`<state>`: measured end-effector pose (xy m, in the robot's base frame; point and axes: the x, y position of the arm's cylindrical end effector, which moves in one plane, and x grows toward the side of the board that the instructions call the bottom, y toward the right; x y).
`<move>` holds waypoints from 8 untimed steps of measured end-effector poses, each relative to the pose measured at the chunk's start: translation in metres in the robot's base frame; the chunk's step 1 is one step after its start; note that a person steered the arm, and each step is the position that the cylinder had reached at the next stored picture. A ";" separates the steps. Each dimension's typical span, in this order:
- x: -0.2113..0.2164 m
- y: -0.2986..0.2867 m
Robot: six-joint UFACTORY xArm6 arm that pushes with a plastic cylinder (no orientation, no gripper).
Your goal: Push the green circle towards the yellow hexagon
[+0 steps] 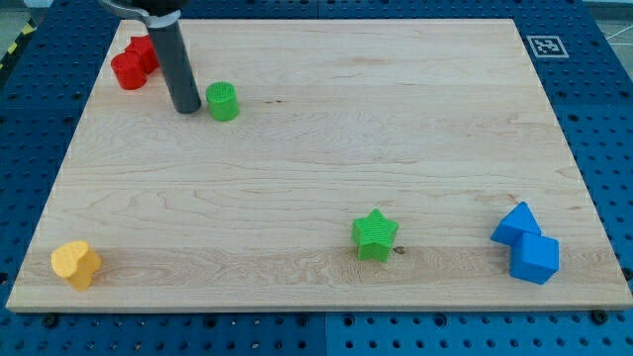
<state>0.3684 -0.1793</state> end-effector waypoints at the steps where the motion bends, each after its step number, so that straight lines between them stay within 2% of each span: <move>1: 0.036 0.005; 2: 0.035 0.034; 5: 0.006 0.036; 6: 0.047 0.023; 7: 0.048 0.075; 8: 0.045 0.080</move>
<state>0.4131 -0.0995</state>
